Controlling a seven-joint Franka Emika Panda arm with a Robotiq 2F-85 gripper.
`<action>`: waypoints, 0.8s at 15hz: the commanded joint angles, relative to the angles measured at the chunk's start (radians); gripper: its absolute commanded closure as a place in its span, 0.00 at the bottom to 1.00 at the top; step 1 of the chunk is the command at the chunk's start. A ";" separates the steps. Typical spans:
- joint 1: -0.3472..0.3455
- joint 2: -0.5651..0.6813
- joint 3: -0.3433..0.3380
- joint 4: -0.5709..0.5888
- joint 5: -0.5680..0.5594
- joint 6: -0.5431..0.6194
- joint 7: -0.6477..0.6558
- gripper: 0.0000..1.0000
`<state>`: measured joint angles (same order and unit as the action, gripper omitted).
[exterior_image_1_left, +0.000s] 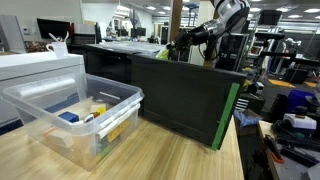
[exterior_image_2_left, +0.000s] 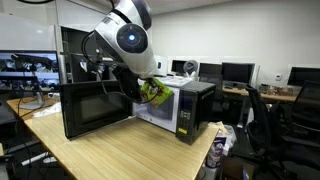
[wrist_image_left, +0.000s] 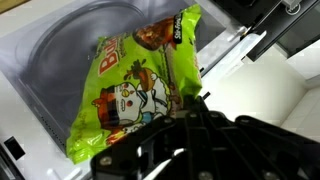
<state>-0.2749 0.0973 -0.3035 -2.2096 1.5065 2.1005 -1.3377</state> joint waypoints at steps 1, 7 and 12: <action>-0.018 0.047 -0.002 0.064 0.017 -0.033 0.048 0.99; -0.018 0.062 0.001 0.090 0.009 0.001 0.062 0.52; -0.013 0.051 0.002 0.082 0.002 0.022 0.050 0.17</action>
<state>-0.2863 0.1563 -0.3078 -2.1253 1.5065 2.0996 -1.2952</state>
